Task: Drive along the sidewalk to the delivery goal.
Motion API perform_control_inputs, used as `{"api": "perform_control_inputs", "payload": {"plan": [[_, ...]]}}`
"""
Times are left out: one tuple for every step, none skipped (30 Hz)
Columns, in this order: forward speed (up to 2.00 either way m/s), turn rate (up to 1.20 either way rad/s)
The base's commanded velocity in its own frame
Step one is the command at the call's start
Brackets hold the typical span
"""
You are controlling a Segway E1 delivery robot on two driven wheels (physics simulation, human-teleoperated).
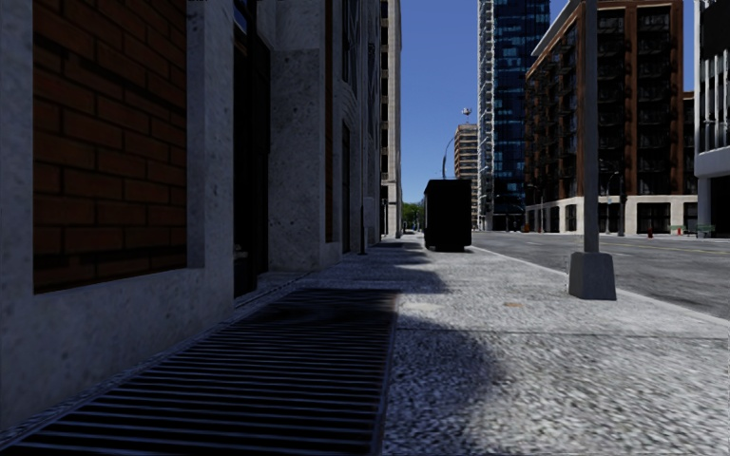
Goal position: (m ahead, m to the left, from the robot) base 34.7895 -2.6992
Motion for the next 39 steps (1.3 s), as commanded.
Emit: {"api": "perform_control_inputs", "payload": {"plan": [[2.0, 0.0], [1.99, 0.0], [1.99, 0.0], [1.99, 0.0], [1.99, 0.0], [1.99, 0.0], [1.99, -0.04], [1.99, -0.14], [1.99, -0.14], [1.99, -0.21], [1.99, -0.26], [1.99, -0.28], [1.99, -0.28], [1.99, -0.32], [1.99, -0.38], [1.99, -0.39], [1.99, -0.39], [1.99, -0.39], [1.99, -0.39], [1.99, -0.35], [1.99, -0.35], [1.99, -0.17], [1.99, -0.08], [1.99, 0.0], [1.99, 0.0], [1.99, 0.0], [1.99, 0.0], [1.99, 0.0], [1.99, 0.0], [1.99, 0.0], [1.99, 0.0], [1.99, 0.0], [1.99, 0.0], [1.99, 0.0], [1.99, 0.0], [1.99, 0.0], [1.99, 0.0], [1.99, 0.0], [1.99, 0.0]]}}
